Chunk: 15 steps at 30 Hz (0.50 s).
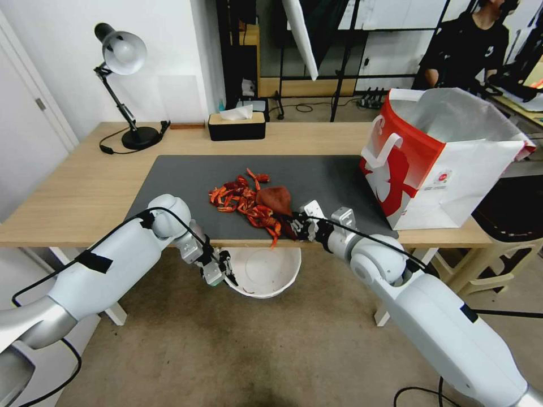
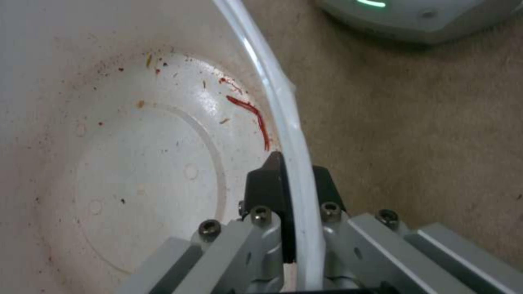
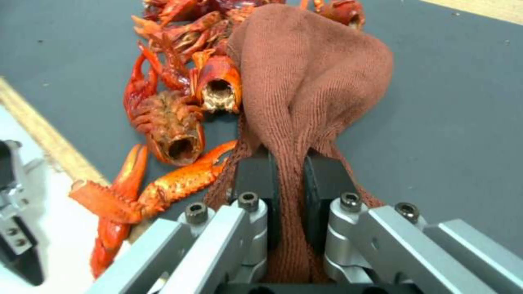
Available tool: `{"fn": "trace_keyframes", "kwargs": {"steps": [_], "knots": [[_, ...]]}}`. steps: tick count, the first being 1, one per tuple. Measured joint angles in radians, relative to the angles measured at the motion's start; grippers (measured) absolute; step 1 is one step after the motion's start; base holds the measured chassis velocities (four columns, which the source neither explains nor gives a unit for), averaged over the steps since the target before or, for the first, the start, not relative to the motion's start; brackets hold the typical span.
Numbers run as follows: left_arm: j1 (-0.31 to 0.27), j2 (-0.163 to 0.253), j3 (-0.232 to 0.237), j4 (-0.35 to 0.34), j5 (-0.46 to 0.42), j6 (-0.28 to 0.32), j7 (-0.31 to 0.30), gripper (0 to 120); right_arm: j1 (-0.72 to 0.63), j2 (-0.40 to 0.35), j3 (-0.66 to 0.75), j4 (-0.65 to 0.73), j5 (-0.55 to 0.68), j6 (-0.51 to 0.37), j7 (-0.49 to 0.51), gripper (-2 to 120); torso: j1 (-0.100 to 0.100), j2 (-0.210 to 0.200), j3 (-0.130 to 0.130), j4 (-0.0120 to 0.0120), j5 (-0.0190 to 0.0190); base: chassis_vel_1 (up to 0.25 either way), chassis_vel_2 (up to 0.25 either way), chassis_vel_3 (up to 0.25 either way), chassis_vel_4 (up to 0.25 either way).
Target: Sweep shrimp from table into container with towel, then put container into takeout bag.
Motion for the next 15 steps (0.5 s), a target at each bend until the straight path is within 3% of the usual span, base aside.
{"fn": "trace_keyframes", "kwargs": {"steps": [15], "knots": [[-0.001, -0.004, 0.012, -0.001, -0.002, 0.001, 0.002, 0, -0.093, -0.004, 0.003, 0.094, -0.012, -0.008, 0.005, 7, 0.0, 0.0, 0.0, 0.0, 0.0001, 0.0, 0.0, 0.0, 0.0]]}}
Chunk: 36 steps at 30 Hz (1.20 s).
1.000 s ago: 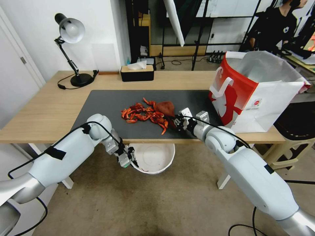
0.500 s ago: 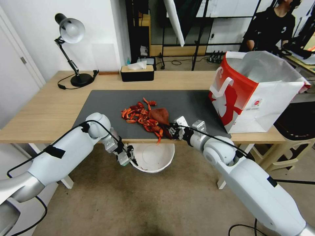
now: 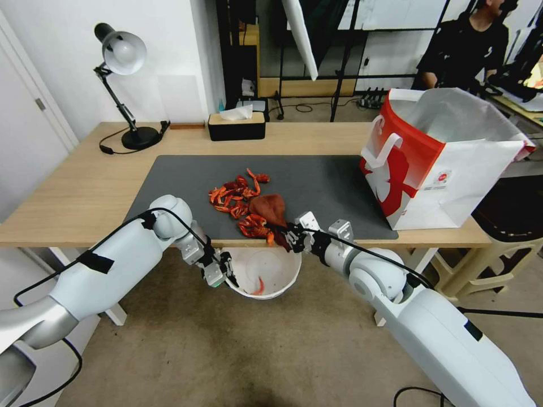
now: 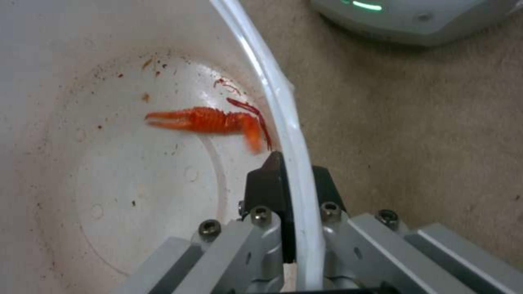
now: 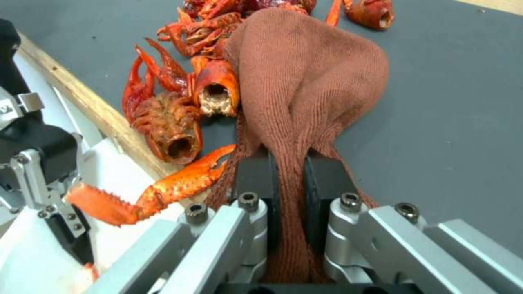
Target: Sweep shrimp from table into container with towel, then put container into takeout bag.
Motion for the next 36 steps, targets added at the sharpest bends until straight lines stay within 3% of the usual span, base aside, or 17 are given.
{"fn": "trace_keyframes", "kwargs": {"steps": [15, 36], "knots": [[-0.013, 0.009, 0.013, -0.002, -0.007, 0.004, 0.006, 0, -0.082, -0.024, 0.038, 0.075, -0.004, 0.001, -0.004, 7, 0.0, 0.0, 0.0, 0.0, -0.0001, 0.0, 0.0, 0.0, 0.0], [0.003, 0.028, -0.011, -0.01, -0.013, 0.001, 0.011, 0, -0.197, -0.051, 0.076, 0.161, -0.054, 0.009, -0.053, 7, 0.0, 0.0, 0.0, 0.0, -0.0001, 0.0, 0.0, 0.0, 0.0]]}}
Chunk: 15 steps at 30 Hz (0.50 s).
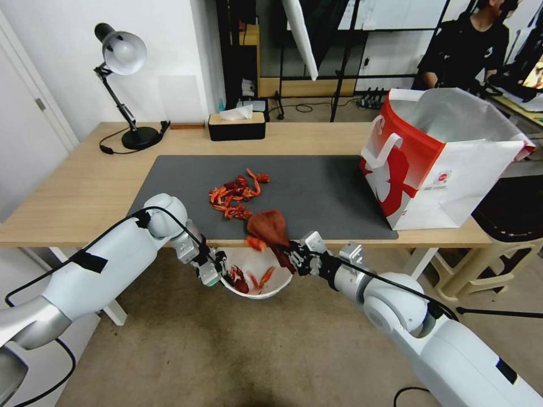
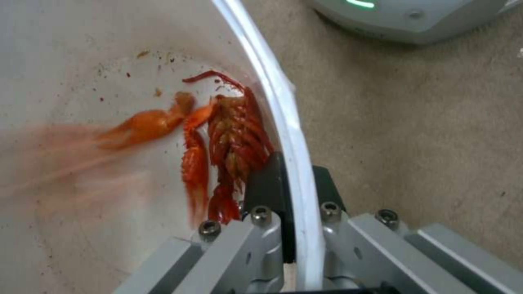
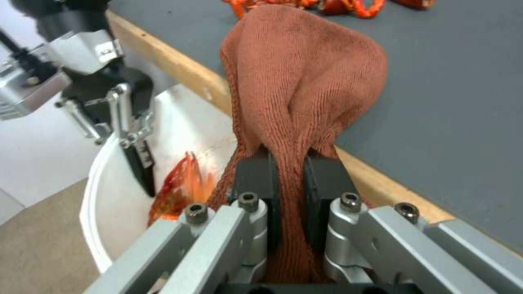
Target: Sweep shrimp from table into container with towel, then put container into takeout bag.
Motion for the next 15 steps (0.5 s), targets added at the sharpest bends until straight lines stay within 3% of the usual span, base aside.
{"fn": "trace_keyframes", "kwargs": {"steps": [15], "knots": [[0.009, 0.009, -0.01, -0.01, -0.002, -0.001, 0.009, 0, -0.008, 0.015, 0.039, 0.042, 0.043, 0.036, 0.006, 7, 0.0, 0.0, 0.0, -0.0002, 0.0001, 0.0, 0.0, 0.0, 0.0]]}}
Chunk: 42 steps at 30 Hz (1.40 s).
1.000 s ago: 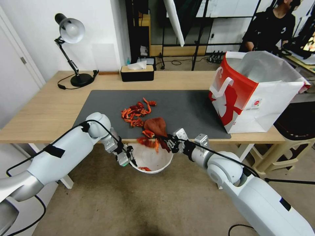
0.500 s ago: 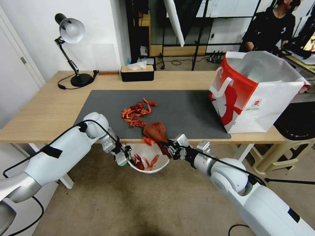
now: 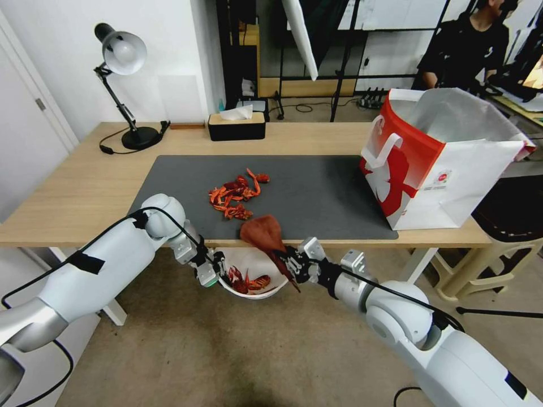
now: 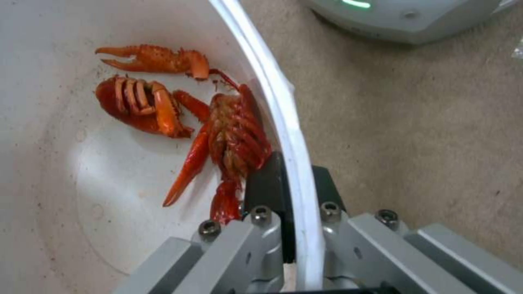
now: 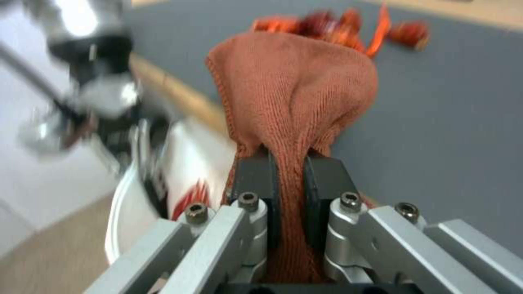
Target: Sweep shrimp from table into container with towel, then put container into takeout bag.
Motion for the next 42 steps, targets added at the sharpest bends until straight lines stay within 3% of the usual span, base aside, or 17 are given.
{"fn": "trace_keyframes", "kwargs": {"steps": [3, 16, 19, 20, 24, 42], "knots": [[0.003, 0.004, -0.003, 0.002, -0.01, -0.006, -0.003, 0, 0.063, 0.003, 0.019, -0.002, 0.103, 0.021, 0.052, 7, 0.0, 0.0, 0.0, 0.0001, -0.0001, 0.0, 0.0, 0.0, 0.0], [0.004, 0.008, -0.014, 0.005, -0.011, -0.011, 0.0, 0, 0.275, 0.012, 0.009, -0.139, 0.208, 0.069, 0.119, 7, 0.0, 0.0, 0.0, 0.0001, -0.0002, 0.0, 0.0, 0.0, 0.0], [0.017, 0.014, -0.026, 0.009, -0.011, -0.016, 0.01, 0, 0.474, 0.075, -0.075, -0.401, 0.136, 0.099, 0.115, 7, 0.0, 0.0, 0.0, 0.0004, 0.0, 0.0, 0.0, 0.0, 0.0], [0.017, 0.014, -0.026, 0.009, -0.011, -0.016, 0.01, 0, 0.474, 0.075, -0.075, -0.401, 0.136, 0.099, 0.115, 7, 0.0, 0.0, 0.0, 0.0004, 0.0, 0.0, 0.0, 0.0, 0.0], [0.023, 0.016, -0.04, 0.009, -0.005, -0.019, 0.028, 0, 0.602, 0.14, -0.158, -0.641, 0.033, 0.133, 0.076, 7, 0.0, 0.0, 0.0, 0.0002, -0.0001, 0.0, 0.0, 0.0, 0.0], [0.027, 0.018, -0.079, 0.03, 0.0, -0.036, 0.052, 0, 0.862, 0.266, -0.268, -0.99, 0.015, 0.07, -0.046, 7, 0.0, 0.0, 0.0, 0.0001, -0.0002, 0.0, 0.0, 0.0, 0.0]]}}
